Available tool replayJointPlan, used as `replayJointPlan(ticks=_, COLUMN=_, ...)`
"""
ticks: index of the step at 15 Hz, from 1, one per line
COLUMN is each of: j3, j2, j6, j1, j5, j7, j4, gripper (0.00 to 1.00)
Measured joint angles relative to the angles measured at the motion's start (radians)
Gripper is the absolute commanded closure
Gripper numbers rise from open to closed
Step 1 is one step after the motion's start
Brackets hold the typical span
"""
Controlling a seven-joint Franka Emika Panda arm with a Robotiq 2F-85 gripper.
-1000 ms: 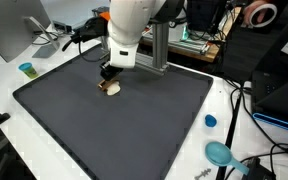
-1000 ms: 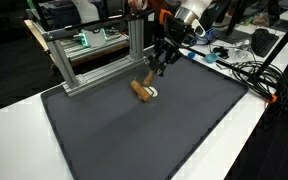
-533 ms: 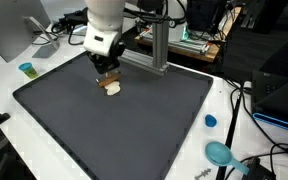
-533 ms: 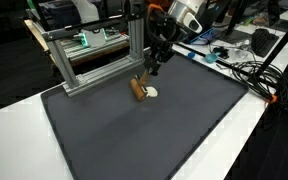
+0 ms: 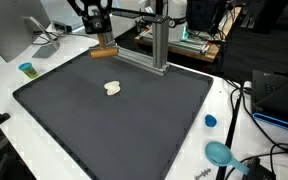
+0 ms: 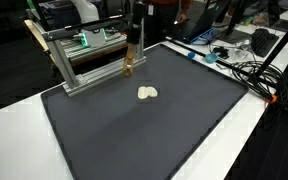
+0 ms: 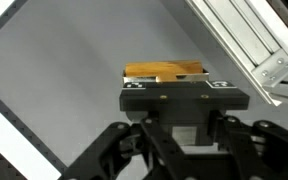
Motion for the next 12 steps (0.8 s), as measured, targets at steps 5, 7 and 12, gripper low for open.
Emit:
replayJointPlan(ticks=5, j3=-0.019, j2=-0.280, j6=-0.013, j1=0.004, j5=0.193, j7=0.084, j4=-0.168, gripper=0.78)
replayJointPlan(ticks=7, j3=-0.028, j2=-0.396, j6=-0.011, j1=0.011, j5=0.236, j7=0.151, j4=-0.263, gripper=0.53)
replayJointPlan(ticks=12, j3=-0.039, j2=-0.408, j6=-0.011, j1=0.026, j5=0.234, j7=0.158, j4=-0.285, gripper=0.78)
